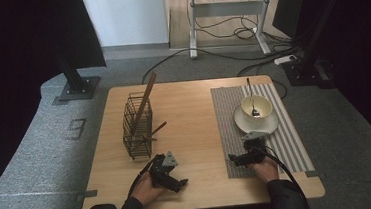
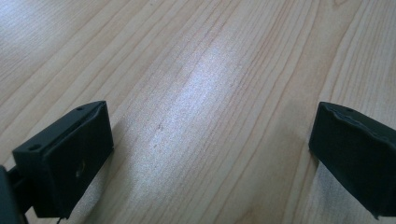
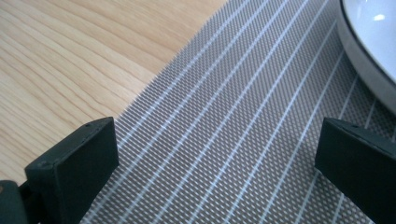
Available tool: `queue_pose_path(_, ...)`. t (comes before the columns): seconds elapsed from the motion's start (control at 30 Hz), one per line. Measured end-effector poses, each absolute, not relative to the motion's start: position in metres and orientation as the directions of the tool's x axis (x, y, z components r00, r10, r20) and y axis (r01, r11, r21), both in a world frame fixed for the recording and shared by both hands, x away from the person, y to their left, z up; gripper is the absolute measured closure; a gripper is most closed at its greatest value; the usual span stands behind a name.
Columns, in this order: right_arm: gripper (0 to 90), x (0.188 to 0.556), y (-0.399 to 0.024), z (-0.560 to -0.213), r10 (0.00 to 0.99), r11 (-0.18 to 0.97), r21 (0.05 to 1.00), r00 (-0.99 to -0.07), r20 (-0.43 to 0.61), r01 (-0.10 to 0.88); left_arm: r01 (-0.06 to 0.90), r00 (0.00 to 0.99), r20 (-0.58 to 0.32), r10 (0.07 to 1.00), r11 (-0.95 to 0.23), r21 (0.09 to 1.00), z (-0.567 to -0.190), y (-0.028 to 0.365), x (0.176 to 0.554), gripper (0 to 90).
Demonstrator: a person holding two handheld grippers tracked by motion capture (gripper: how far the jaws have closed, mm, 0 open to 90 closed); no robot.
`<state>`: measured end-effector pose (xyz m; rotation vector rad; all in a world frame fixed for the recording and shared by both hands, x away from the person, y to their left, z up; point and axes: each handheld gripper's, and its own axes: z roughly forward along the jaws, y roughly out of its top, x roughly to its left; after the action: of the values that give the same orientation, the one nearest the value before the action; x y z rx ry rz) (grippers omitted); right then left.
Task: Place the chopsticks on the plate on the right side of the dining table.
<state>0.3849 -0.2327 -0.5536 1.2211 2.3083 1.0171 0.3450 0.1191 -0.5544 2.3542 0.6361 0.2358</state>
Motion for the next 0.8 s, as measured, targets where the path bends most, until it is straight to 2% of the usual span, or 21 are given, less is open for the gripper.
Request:
queue_pose_path(0.23, 0.0, 0.381, -0.224, -0.54, 0.802, 0.403, 0.727, -0.598, 0.012, 0.556, 0.381, 0.864, -0.002, 0.504, -0.65, 0.657, -0.554, 0.119, 0.345, 0.0)
queue_pose_path(0.8, 0.4, 0.376, -0.191, -0.498, 0.713, 0.43, 0.766, -0.7, 0.037, 0.478, 0.383, 0.861, 0.0, 0.509, -0.648, 0.659, -0.554, 0.119, 0.344, 0.0)
